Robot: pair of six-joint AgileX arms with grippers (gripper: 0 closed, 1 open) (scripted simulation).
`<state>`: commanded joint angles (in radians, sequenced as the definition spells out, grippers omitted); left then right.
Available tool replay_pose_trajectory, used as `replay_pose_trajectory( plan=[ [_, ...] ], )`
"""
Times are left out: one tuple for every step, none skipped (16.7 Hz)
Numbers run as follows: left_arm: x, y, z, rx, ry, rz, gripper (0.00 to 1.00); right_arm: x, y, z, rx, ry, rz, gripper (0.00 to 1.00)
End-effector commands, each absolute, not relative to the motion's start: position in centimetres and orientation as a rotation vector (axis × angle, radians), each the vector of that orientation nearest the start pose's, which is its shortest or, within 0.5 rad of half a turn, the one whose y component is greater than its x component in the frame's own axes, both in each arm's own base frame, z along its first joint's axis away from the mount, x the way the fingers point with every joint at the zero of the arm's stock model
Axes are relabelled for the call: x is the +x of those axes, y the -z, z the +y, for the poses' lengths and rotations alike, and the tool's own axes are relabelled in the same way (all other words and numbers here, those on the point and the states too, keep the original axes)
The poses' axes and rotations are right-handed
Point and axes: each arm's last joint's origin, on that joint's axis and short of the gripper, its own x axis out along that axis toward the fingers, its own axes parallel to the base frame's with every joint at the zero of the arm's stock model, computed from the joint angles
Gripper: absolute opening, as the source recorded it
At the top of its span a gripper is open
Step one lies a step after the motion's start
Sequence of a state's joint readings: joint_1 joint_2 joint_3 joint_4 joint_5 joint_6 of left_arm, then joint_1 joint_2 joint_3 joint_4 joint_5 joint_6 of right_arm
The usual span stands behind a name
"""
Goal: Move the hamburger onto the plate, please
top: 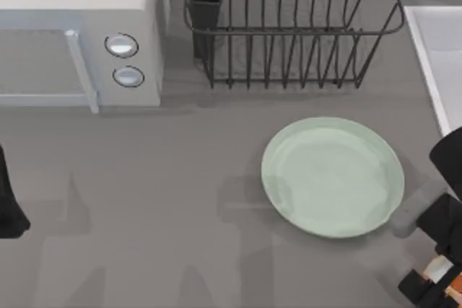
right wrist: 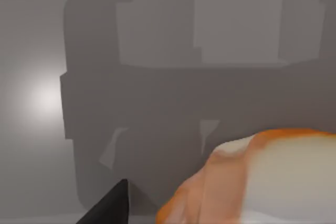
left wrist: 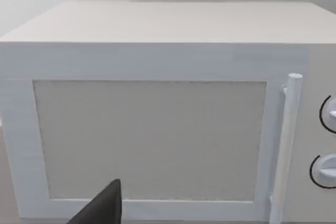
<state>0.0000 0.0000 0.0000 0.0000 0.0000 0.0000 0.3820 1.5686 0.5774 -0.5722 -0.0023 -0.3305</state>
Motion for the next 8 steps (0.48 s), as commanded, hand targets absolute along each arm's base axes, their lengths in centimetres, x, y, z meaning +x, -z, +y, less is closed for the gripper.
replay_pose_trajectory(
  plan=[
    [10.57,-16.0,-0.12,0.0,0.0,0.0,1.0,19.49,-9.24,7.84,-0.555,-0.559,1.491,0.47],
    [10.57,-16.0,-0.12,0.0,0.0,0.0,1.0,19.49,-9.24,7.84,-0.555,-0.559,1.491,0.4],
    [10.57,-16.0,-0.12,0.0,0.0,0.0,1.0,19.49,-9.24,7.84,-0.555,-0.559,1.491,0.32],
    [10.57,-16.0,-0.12,0.0,0.0,0.0,1.0,19.49,-9.24,7.84,-0.555,-0.559,1.491,0.25],
    [10.57,-16.0,-0.12,0.0,0.0,0.0,1.0,19.49,-9.24,7.84,-0.555,-0.559,1.491,0.17],
    [10.57,-16.0,-0.12,0.0,0.0,0.0,1.0,19.49,-9.24,7.84,-0.555,-0.559,1.491,0.1],
    [10.57,-16.0,-0.12,0.0,0.0,0.0,1.0,19.49,-9.24,7.84,-0.555,-0.559,1.491,0.02],
    [10.57,-16.0,-0.12,0.0,0.0,0.0,1.0,19.49,-9.24,7.84,-0.555,-0.559,1.491,0.0]
  ],
)
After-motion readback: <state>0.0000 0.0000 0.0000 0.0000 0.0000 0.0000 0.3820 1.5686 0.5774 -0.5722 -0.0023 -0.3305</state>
